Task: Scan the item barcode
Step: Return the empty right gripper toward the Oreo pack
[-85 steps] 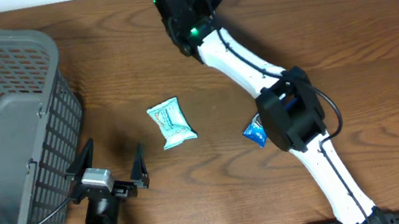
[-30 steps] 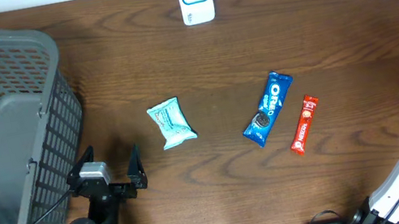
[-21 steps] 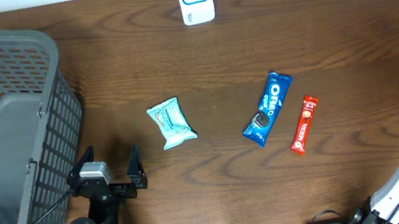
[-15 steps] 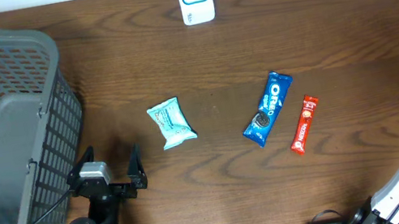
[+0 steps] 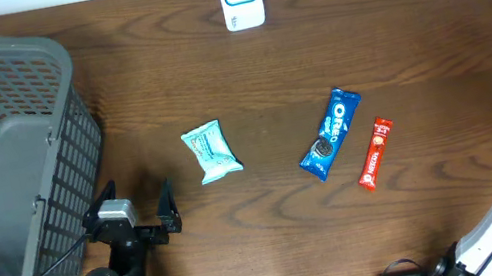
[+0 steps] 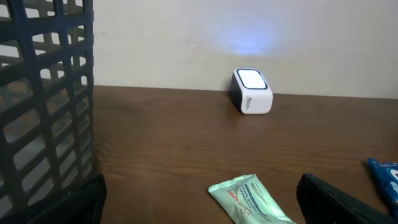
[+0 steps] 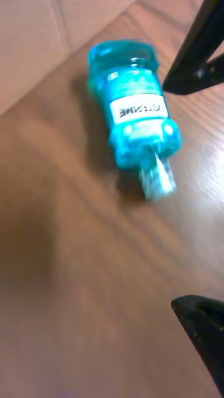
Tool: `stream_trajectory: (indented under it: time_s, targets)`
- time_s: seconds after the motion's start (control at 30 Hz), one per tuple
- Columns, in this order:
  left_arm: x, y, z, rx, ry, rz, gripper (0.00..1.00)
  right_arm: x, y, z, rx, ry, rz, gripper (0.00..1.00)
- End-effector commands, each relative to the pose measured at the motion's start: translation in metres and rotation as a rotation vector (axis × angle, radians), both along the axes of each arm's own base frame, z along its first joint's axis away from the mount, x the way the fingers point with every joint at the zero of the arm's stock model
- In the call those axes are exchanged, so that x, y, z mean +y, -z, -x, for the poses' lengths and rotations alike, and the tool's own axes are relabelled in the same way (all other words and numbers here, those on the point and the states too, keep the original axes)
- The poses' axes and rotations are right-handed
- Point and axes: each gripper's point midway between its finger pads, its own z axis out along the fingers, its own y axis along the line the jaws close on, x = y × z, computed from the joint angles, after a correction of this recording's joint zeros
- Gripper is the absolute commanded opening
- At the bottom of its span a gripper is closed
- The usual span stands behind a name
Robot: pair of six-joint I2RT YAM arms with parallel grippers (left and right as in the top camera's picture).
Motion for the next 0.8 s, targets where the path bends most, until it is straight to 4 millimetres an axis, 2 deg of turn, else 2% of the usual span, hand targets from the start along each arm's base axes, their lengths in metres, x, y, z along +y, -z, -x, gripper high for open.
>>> stream_trajectory:
  time_s: [0.0,0.13,0.3,0.43,0.53,0.57,0.73,0.77]
  targets:
    - [0.002,0.007,0.000,0.029,-0.010,0.006,0.98,0.059,-0.041,-0.028,-0.136,-0.122,-0.099,0.99]
    - [0.002,0.007,0.000,0.029,-0.010,0.006,0.98,0.136,-0.040,-0.044,-0.149,-0.246,-0.291,0.99]
    - [0.012,0.007,-0.002,0.029,-0.067,0.003,0.98,0.224,-0.028,-0.040,-0.032,-0.320,-0.423,0.99]
    - [0.030,0.010,-0.003,0.040,-0.175,-0.005,0.98,0.282,-0.018,-0.019,0.106,-0.233,-0.485,0.99]
    - [0.031,0.015,-0.002,0.061,-0.181,-0.006,0.98,0.326,-0.014,0.000,0.198,-0.185,-0.535,0.99]
    - [0.031,0.019,-0.002,0.075,-0.181,-0.006,0.98,0.347,-0.015,0.002,0.213,-0.213,-0.566,0.99]
    - [0.031,0.023,-0.002,0.094,-0.181,-0.007,0.98,0.420,-0.018,0.018,0.284,-0.370,-0.649,0.97]
    - [0.031,0.023,-0.002,0.094,-0.181,-0.007,0.98,0.428,-0.019,0.021,0.292,-0.383,-0.661,0.95]
